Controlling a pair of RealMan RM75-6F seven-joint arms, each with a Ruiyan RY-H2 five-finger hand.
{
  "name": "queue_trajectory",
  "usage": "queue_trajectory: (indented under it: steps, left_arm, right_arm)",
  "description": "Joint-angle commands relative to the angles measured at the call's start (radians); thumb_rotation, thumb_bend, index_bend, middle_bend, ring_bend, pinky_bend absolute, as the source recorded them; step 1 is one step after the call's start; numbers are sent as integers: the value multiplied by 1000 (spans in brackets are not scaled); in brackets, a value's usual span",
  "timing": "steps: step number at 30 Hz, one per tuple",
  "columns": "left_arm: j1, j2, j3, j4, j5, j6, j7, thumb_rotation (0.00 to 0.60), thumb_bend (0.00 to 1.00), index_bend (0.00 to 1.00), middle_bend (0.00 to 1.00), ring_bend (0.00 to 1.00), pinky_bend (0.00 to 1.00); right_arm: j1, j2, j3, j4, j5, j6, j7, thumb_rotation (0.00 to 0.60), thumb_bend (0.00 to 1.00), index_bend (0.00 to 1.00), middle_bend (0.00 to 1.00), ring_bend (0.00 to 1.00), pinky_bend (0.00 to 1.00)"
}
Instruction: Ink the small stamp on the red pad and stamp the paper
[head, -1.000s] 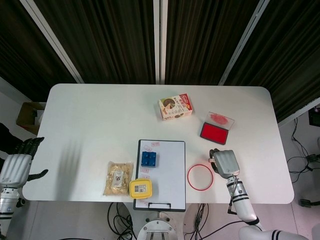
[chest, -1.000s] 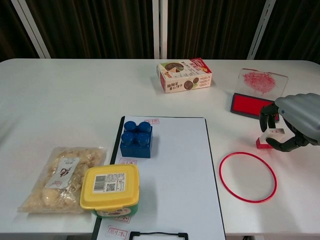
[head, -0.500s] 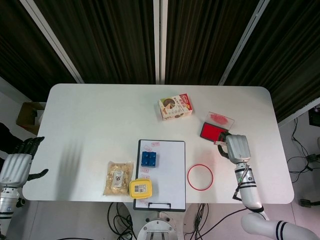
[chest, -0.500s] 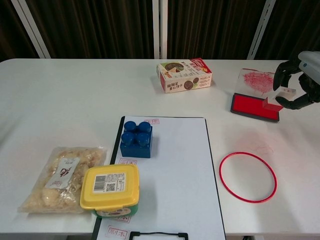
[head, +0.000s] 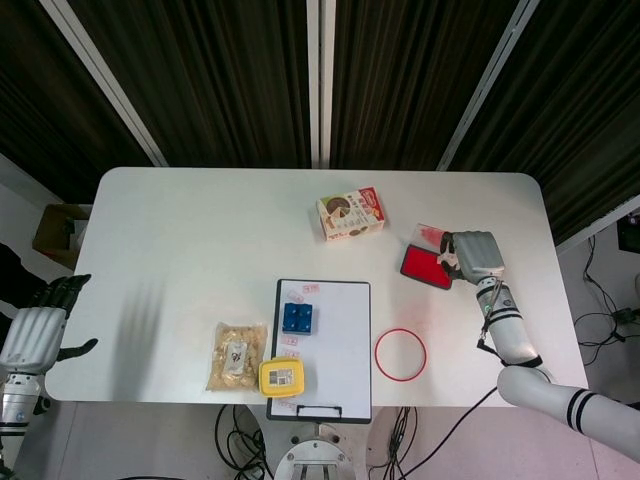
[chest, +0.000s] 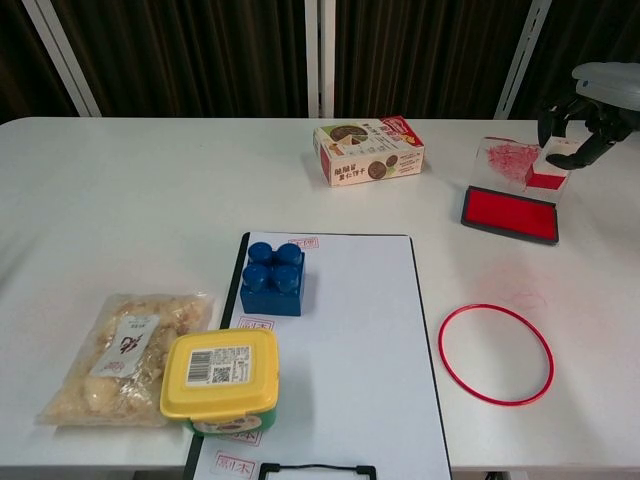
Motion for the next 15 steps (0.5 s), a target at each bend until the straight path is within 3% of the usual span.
queue_trajectory:
  steps: [1,15]
  left_arm:
    - [-1,-2,0,3,-2,-3,-1,600,0,109,128,117,202]
    - [-5,-9,1,19,-1,-8,-8,600,0,109,128,117,202]
  right_arm:
    - [43,1,-26,55,26,-57,-7,600,486,957,814,910,968]
    - [58,-108,-97,244,-139,-77,218,600,486,982,831,909,968]
